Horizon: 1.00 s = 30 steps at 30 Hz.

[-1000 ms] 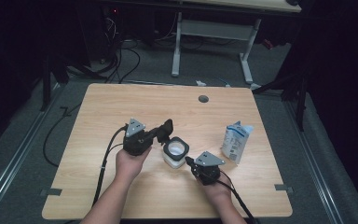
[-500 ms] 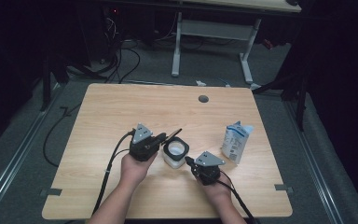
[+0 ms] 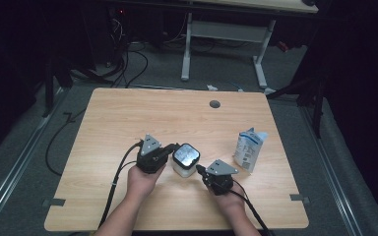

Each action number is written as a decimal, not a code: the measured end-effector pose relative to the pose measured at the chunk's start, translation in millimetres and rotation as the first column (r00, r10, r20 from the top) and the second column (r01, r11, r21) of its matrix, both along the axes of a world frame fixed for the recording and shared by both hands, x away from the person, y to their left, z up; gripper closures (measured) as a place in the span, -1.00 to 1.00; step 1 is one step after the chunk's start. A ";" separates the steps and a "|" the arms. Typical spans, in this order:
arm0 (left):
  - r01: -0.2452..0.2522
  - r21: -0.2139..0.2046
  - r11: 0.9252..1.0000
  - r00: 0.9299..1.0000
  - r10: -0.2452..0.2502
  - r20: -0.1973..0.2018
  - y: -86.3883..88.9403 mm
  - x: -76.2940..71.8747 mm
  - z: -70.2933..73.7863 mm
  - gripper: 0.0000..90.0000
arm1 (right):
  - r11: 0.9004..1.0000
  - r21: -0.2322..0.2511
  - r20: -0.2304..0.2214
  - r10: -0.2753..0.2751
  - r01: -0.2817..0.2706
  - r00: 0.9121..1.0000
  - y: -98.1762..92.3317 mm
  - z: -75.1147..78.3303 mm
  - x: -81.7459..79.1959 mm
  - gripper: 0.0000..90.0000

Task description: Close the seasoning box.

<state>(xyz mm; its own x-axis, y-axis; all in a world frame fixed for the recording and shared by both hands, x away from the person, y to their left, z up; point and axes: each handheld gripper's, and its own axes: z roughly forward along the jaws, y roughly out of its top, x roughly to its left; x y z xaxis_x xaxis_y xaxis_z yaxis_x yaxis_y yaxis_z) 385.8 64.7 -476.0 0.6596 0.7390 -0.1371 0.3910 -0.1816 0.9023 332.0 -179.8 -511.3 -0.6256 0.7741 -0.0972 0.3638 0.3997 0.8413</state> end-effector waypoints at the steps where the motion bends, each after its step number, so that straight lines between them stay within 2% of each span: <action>1: -0.005 0.005 1.000 1.000 0.005 -0.003 0.9 0.2 -1.6 1.00 | 1.000 -0.001 0.000 -0.002 0.002 1.000 -0.8 0.5 -0.3 1.00; 5: -0.022 0.040 0.999 1.000 0.023 -0.022 3.8 1.3 -12.9 1.00 | 1.000 0.002 0.005 -0.007 0.007 1.000 -3.3 1.7 -0.6 1.00; 11: -0.014 0.072 0.997 0.998 0.018 -0.055 2.7 3.5 -28.2 1.00 | 1.000 0.004 0.006 -0.010 0.010 1.000 -4.8 1.5 -0.4 1.00; 17: -0.007 0.067 0.998 0.997 0.012 -0.073 -0.3 8.2 -34.1 1.00 | 1.000 0.002 0.005 -0.008 0.008 1.000 -5.2 1.1 -0.1 1.00; 21: 0.001 0.074 0.997 0.998 0.004 -0.066 -2.2 9.5 -34.6 1.00 | 1.000 0.001 0.004 -0.008 0.008 1.000 -5.4 1.0 0.0 0.99; 23: -0.006 0.060 0.998 0.998 0.010 -0.066 -2.5 11.4 -34.5 1.00 | 1.000 0.006 0.001 -0.012 0.012 1.000 -5.4 1.1 -0.5 0.99; 30: -0.013 0.048 0.999 0.998 0.016 -0.066 -2.3 13.3 -34.8 1.00 | 1.000 0.005 -0.001 -0.014 0.014 1.000 -5.9 0.9 -0.5 0.99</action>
